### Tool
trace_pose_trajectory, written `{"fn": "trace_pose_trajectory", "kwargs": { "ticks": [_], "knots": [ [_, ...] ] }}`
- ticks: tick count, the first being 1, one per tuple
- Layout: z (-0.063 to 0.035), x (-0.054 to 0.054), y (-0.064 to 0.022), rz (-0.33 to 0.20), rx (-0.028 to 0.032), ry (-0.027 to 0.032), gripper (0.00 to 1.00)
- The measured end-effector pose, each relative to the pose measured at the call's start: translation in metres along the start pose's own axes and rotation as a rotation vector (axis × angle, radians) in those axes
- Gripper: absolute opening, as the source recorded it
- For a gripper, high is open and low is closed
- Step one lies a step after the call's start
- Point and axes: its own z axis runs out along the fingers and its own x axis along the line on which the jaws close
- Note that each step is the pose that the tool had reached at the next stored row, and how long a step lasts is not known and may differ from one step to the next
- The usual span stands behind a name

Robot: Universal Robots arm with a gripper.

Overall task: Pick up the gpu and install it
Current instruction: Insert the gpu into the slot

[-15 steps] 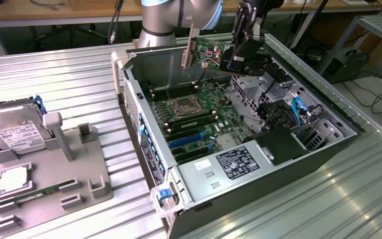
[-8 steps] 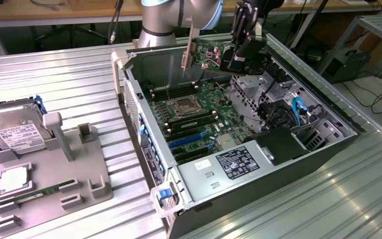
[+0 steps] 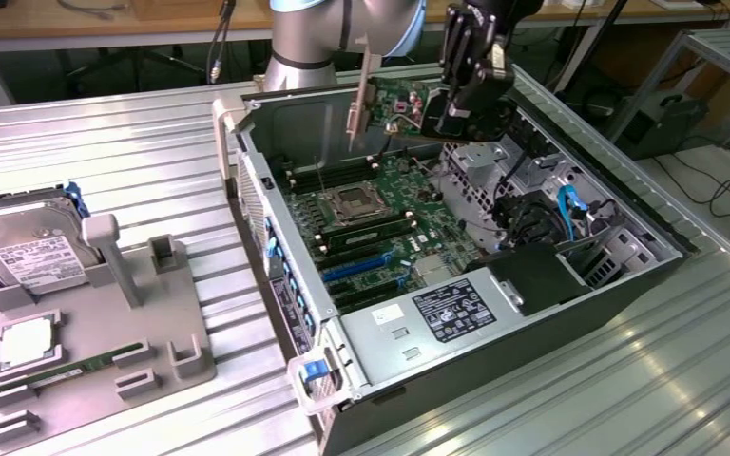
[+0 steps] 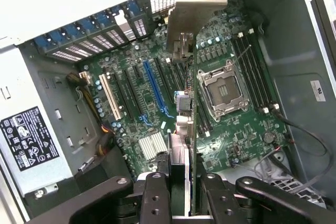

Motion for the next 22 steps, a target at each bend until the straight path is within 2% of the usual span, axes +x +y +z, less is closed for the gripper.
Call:
{"fn": "trace_pose_trajectory", "kwargs": {
  "ticks": [22],
  "knots": [
    [0.0006, 0.0003, -0.0001, -0.165, -0.0013, 0.0024, 0.27]
  ]
}}
